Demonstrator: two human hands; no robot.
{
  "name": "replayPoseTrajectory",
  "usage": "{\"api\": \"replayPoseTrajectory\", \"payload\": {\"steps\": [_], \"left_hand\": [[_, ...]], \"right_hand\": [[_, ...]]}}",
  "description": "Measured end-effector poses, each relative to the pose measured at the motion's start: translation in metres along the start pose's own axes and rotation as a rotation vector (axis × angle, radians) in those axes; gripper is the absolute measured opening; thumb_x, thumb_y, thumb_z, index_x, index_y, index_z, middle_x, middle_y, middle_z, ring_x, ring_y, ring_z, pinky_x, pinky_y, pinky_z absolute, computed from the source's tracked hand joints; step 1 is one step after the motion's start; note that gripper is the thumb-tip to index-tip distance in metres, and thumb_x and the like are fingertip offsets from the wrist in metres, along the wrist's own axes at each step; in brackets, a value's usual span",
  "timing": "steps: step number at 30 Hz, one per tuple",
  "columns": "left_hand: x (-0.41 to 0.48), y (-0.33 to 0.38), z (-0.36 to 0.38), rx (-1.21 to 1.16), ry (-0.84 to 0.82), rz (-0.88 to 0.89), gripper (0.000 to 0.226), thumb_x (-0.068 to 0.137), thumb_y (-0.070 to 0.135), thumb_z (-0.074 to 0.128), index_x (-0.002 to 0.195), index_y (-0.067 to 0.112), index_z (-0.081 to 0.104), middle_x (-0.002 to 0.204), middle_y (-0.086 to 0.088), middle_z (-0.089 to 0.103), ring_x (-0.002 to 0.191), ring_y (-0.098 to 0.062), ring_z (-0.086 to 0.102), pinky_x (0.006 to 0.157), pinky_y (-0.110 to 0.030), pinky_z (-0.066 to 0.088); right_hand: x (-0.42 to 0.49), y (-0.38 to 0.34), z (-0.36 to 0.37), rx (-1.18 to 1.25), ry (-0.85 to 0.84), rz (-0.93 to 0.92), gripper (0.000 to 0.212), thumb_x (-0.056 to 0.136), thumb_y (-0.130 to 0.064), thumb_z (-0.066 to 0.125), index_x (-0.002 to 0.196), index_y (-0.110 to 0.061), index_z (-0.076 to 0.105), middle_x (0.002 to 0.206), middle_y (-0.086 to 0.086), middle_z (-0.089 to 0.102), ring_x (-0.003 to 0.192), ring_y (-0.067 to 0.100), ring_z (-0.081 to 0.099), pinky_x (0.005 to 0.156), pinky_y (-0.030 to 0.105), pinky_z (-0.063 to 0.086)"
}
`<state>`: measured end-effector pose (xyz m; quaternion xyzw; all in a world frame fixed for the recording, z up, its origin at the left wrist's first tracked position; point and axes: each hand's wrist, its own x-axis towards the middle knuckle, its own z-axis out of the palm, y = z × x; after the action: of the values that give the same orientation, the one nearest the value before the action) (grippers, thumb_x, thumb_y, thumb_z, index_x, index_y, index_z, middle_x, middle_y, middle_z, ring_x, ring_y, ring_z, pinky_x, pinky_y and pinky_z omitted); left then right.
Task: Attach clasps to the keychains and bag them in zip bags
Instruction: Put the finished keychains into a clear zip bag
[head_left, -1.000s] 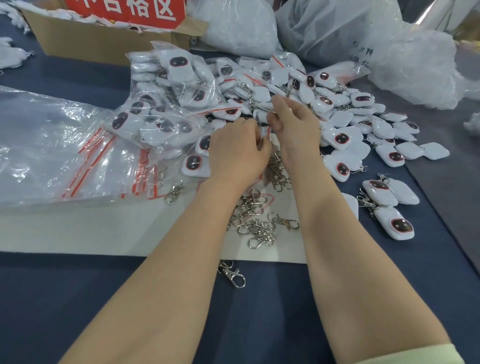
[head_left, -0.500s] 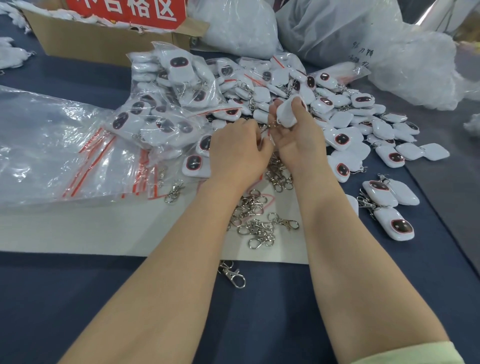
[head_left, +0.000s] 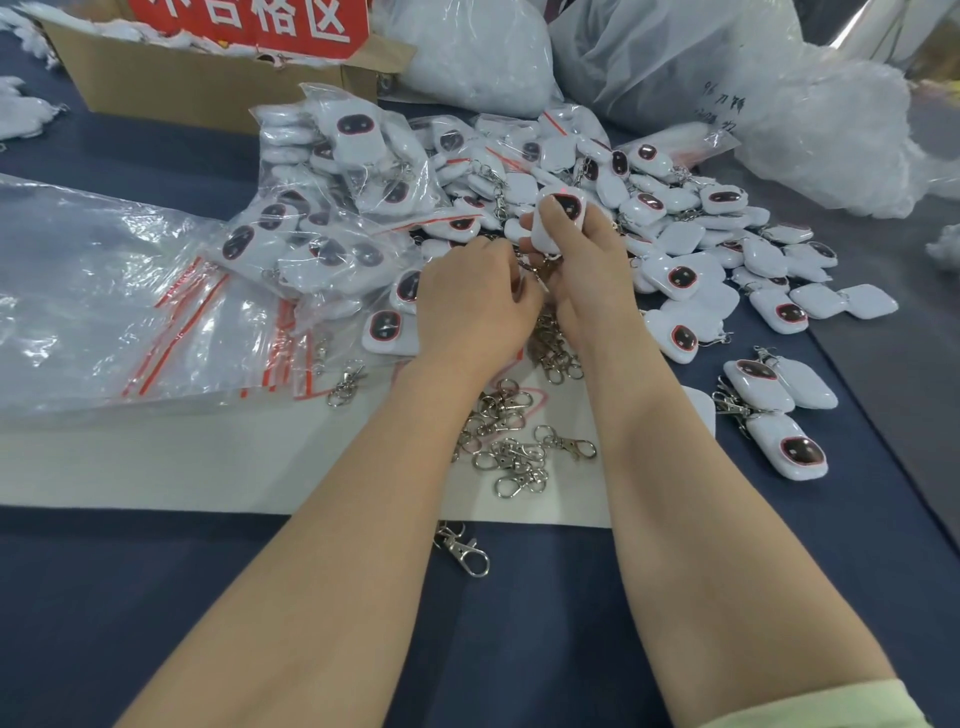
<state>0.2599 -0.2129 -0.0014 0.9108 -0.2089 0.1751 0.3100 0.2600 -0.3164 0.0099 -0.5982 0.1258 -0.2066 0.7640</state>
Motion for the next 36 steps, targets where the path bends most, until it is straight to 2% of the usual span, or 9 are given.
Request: {"api": "replayPoseTrajectory", "payload": {"steps": [5,14,17,19,23,27,31,33,36], "left_hand": [[-0.001,0.000,-0.001,-0.009,-0.013,0.008,0.017,0.087,0.031,0.052,0.081,0.015,0.056,0.083,-0.002,0.061,0.079,-0.023,0.055,0.068,-0.033,0.037],[-0.001,0.001,-0.001,0.015,-0.008,0.024,0.018,0.087,0.032,0.052,0.082,0.015,0.057,0.088,-0.002,0.063,0.083,-0.024,0.057,0.072,-0.034,0.038],[-0.001,0.002,-0.003,0.027,-0.012,0.031,0.019,0.086,0.034,0.054,0.083,0.015,0.058,0.091,-0.003,0.061,0.086,-0.025,0.056,0.073,-0.033,0.034],[-0.001,0.003,-0.006,0.034,-0.050,0.040,0.021,0.085,0.035,0.056,0.085,0.015,0.058,0.092,-0.005,0.061,0.088,-0.026,0.056,0.073,-0.034,0.036],[0.002,0.005,-0.012,0.055,-0.135,0.051,0.020,0.083,0.034,0.061,0.083,0.015,0.057,0.093,-0.005,0.059,0.089,-0.027,0.057,0.069,-0.033,0.034],[0.004,0.005,-0.014,-0.051,-0.125,-0.021,0.023,0.084,0.028,0.061,0.085,0.005,0.065,0.091,-0.009,0.064,0.085,-0.027,0.060,0.072,-0.035,0.047],[0.008,0.006,-0.021,-0.343,-0.025,-0.222,0.015,0.086,0.028,0.060,0.078,0.015,0.062,0.072,0.009,0.057,0.069,-0.009,0.054,0.059,-0.023,0.041],[0.009,0.007,-0.026,-0.474,0.007,-0.289,0.016,0.085,0.026,0.060,0.070,0.021,0.056,0.066,0.011,0.055,0.061,-0.003,0.049,0.056,-0.018,0.036],[0.010,0.008,-0.031,-0.601,0.048,-0.347,0.019,0.084,0.023,0.060,0.066,0.022,0.053,0.064,0.009,0.058,0.061,-0.007,0.052,0.059,-0.020,0.041]], "right_hand": [[0.000,0.001,0.002,0.079,0.010,0.066,0.025,0.103,-0.017,0.041,0.089,-0.014,0.062,0.092,0.006,0.068,0.073,0.017,0.061,0.072,0.028,0.051],[-0.001,-0.002,0.003,0.027,0.034,0.073,0.028,0.102,-0.014,0.041,0.088,-0.009,0.064,0.088,0.006,0.069,0.067,0.016,0.060,0.068,0.029,0.049],[0.000,0.000,0.002,0.066,0.000,0.080,0.018,0.101,-0.005,0.042,0.105,-0.002,0.060,0.093,0.006,0.067,0.075,0.015,0.059,0.072,0.026,0.051],[-0.001,0.000,0.002,0.042,-0.008,0.073,0.023,0.097,0.006,0.042,0.114,0.003,0.057,0.096,0.009,0.065,0.079,0.015,0.059,0.078,0.025,0.052],[-0.003,-0.008,0.002,0.097,0.024,0.032,0.024,0.095,0.013,0.040,0.113,0.003,0.053,0.092,0.011,0.063,0.080,0.017,0.061,0.078,0.022,0.054],[-0.001,-0.019,-0.001,0.152,0.061,0.029,0.022,0.094,0.011,0.042,0.111,0.003,0.053,0.093,0.011,0.064,0.081,0.019,0.063,0.080,0.025,0.055],[-0.001,-0.032,0.003,0.034,0.035,0.001,0.018,0.095,0.002,0.052,0.113,0.005,0.051,0.101,0.019,0.062,0.078,0.022,0.067,0.078,0.027,0.059],[-0.003,-0.039,0.007,-0.117,-0.007,-0.033,0.011,0.093,-0.004,0.059,0.098,0.000,0.051,0.092,0.019,0.053,0.072,0.020,0.063,0.079,0.032,0.059],[-0.005,-0.050,0.008,-0.442,-0.045,-0.065,0.022,0.088,-0.019,0.069,0.082,-0.007,0.051,0.071,0.006,0.048,0.061,0.013,0.051,0.074,0.032,0.057]]}}
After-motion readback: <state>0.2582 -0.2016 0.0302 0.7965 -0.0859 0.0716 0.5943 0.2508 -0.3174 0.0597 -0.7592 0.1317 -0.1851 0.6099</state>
